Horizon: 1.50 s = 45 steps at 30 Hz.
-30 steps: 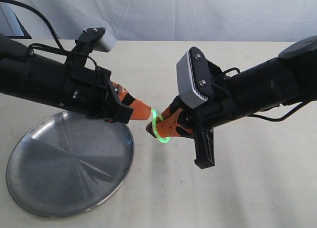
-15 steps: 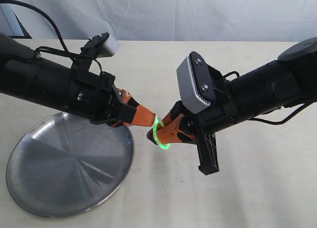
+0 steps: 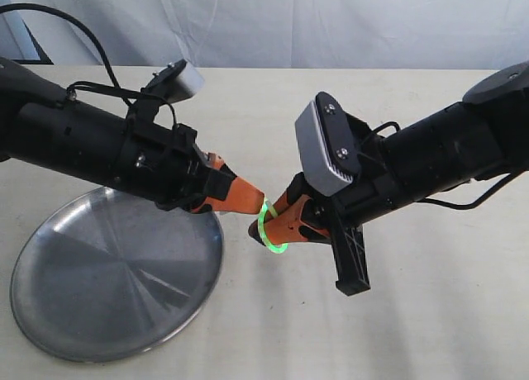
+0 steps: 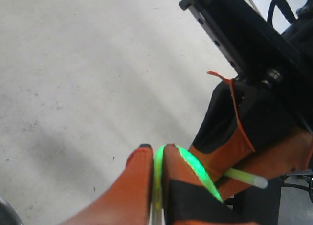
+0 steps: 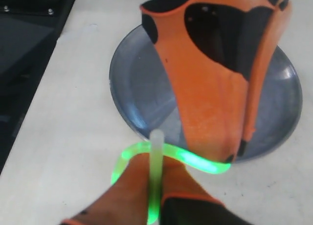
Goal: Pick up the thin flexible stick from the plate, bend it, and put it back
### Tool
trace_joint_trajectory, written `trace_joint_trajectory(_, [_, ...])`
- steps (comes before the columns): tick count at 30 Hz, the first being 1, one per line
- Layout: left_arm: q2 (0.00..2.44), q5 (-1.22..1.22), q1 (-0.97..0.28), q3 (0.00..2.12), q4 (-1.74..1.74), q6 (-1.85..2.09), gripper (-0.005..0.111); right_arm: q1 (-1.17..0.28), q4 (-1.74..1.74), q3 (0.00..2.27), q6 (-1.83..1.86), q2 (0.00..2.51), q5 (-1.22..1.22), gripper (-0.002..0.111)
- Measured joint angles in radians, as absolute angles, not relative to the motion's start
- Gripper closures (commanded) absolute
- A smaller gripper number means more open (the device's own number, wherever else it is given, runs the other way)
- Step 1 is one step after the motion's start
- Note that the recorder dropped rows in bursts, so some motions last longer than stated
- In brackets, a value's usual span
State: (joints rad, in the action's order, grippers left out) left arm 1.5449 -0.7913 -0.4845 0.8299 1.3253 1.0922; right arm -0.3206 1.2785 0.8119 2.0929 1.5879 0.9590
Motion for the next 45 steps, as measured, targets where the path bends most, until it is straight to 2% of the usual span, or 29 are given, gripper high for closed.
trace_joint_trajectory(38, [1.547,-0.837,-0.481,0.83,1.33,1.148,0.107,-0.321,1.276,0.812,2.095,1.588,0.994,0.109])
trace_joint_trajectory(45, [1.533,-0.779,-0.48,0.832,1.331,1.231,0.107,-0.321,1.355,0.808,1.964,1.588,0.969,0.109])
